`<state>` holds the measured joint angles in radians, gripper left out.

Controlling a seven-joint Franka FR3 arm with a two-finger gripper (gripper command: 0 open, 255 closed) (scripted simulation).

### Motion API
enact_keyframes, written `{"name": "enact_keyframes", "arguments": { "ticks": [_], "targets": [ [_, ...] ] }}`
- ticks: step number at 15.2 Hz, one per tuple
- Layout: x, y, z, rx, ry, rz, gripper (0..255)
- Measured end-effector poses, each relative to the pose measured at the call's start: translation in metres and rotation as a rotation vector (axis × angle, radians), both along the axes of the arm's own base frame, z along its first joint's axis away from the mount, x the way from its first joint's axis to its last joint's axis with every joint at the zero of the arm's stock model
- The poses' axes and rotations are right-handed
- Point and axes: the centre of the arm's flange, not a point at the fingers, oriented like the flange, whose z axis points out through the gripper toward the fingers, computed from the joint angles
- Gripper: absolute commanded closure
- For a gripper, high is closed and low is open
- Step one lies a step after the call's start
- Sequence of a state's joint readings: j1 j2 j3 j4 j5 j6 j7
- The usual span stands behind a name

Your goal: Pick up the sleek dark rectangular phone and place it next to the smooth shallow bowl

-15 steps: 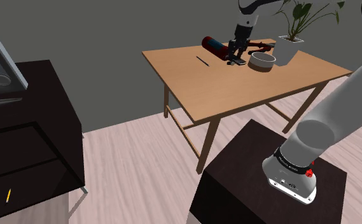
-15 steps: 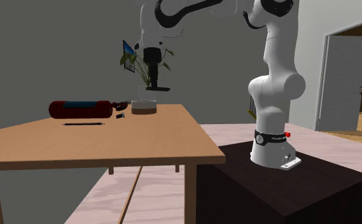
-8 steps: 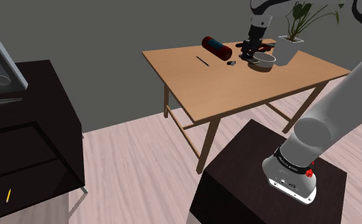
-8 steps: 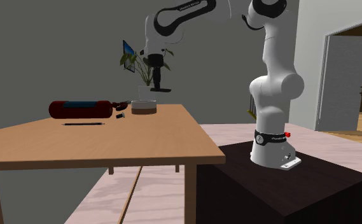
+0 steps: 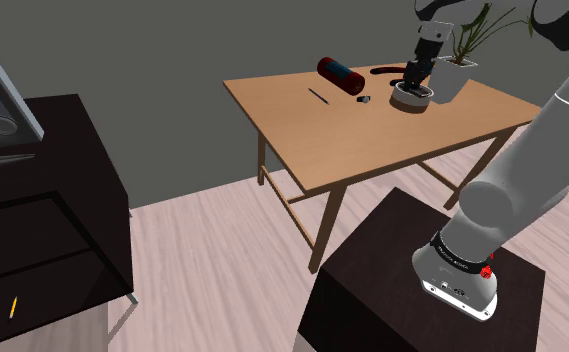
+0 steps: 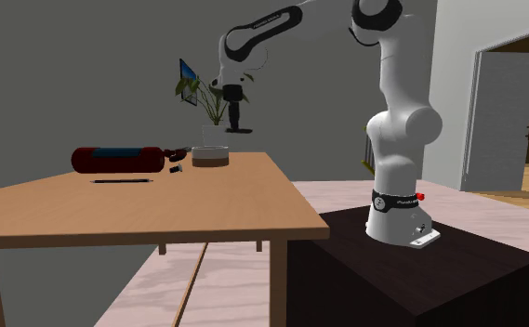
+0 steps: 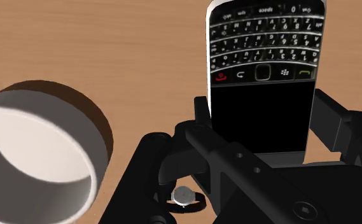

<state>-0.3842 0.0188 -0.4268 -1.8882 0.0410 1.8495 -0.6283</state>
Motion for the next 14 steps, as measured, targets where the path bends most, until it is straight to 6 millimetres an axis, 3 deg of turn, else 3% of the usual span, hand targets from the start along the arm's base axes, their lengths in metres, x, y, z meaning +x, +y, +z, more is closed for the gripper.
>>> {"name": "enact_keyframes", "arguments": {
  "ticks": [14],
  "targets": [
    [-0.076,-0.166,-0.003,0.0,0.0,0.0,255]
  ]
}}
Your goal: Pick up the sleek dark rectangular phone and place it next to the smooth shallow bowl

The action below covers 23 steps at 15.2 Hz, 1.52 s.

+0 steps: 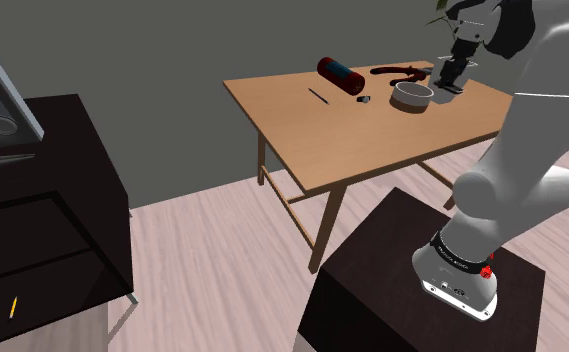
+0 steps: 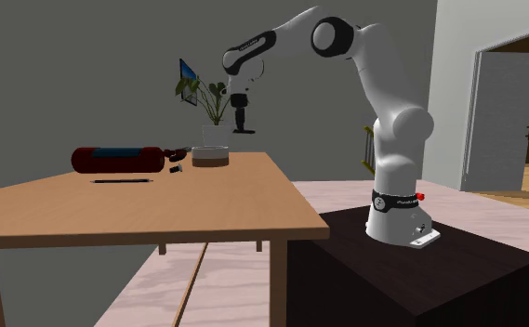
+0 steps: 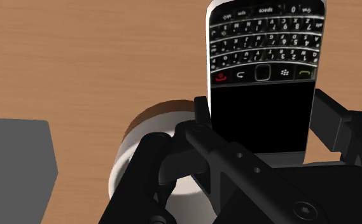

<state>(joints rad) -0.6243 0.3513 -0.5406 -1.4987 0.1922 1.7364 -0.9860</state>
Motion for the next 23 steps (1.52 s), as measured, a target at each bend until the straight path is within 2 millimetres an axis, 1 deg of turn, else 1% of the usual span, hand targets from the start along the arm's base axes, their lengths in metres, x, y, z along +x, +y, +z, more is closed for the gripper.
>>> {"name": "enact_keyframes", "arguments": {
  "ticks": [2,3,6,23],
  "targets": [
    [-0.016,-0.024,0.001,0.0,0.0,0.0,255],
    [-0.017,-0.031,-0.001,0.0,0.0,0.0,255],
    [-0.02,-0.039,-0.015,0.0,0.0,0.002,255],
    [-0.021,-0.04,-0.105,0.001,0.0,0.002,255]
  ]
}}
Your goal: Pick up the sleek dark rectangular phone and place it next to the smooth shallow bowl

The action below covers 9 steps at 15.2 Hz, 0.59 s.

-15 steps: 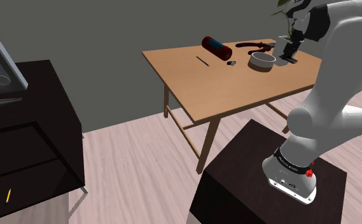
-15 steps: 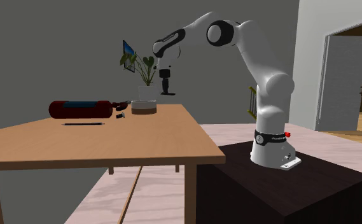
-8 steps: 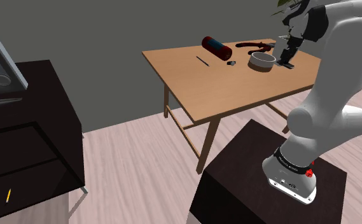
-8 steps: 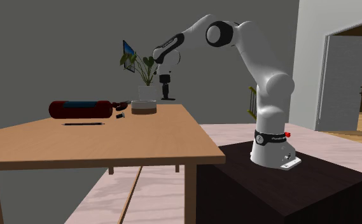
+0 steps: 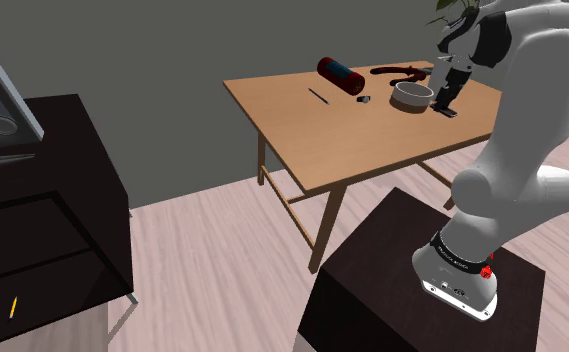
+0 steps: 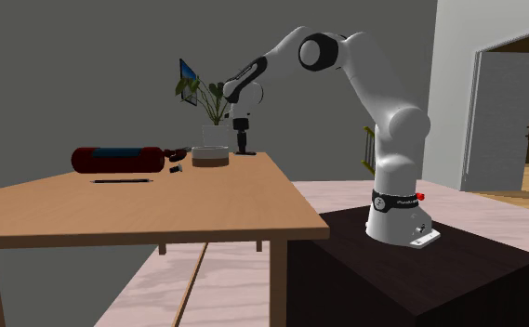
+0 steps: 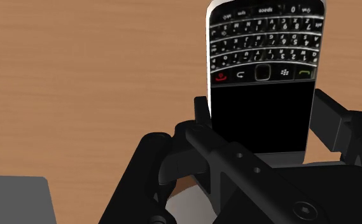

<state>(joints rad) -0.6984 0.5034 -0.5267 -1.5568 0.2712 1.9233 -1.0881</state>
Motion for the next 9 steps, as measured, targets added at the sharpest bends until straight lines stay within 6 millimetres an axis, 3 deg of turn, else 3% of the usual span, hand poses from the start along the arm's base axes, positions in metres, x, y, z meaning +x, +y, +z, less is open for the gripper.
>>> {"name": "enact_keyframes", "arguments": {
  "ticks": [6,9],
  "targets": [
    [-0.001,0.0,-0.032,0.0,0.0,0.0,255],
    [0.0,0.0,-0.036,0.0,0.0,0.0,255]
  ]
}}
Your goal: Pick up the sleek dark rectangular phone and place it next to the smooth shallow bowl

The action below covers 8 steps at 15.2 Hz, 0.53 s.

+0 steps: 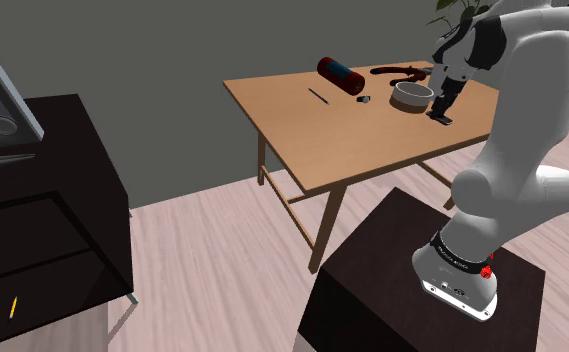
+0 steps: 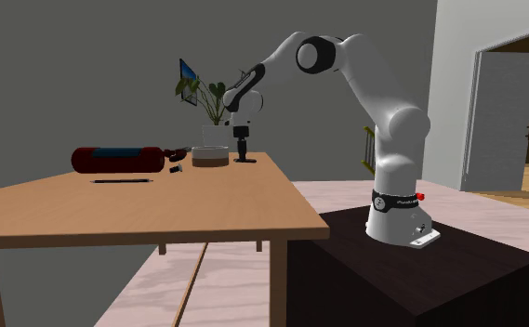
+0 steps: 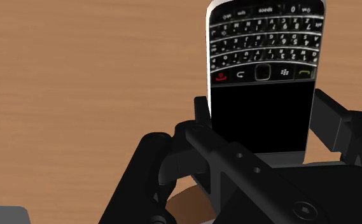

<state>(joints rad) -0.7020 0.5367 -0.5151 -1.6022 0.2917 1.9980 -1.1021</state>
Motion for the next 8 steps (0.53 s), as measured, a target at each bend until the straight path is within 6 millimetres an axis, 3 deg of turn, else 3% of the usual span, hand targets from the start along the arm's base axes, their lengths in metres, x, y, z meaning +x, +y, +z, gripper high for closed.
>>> {"name": "enact_keyframes", "arguments": {
  "ticks": [4,5,8],
  "targets": [
    [0.0,-0.0002,-0.0005,0.0,0.0,0.0,255],
    [0.0,-0.0002,-0.0005,0.0,0.0,0.0,0],
    [0.0,-0.0003,-0.0004,0.0,0.0,0.0,0]
  ]
}}
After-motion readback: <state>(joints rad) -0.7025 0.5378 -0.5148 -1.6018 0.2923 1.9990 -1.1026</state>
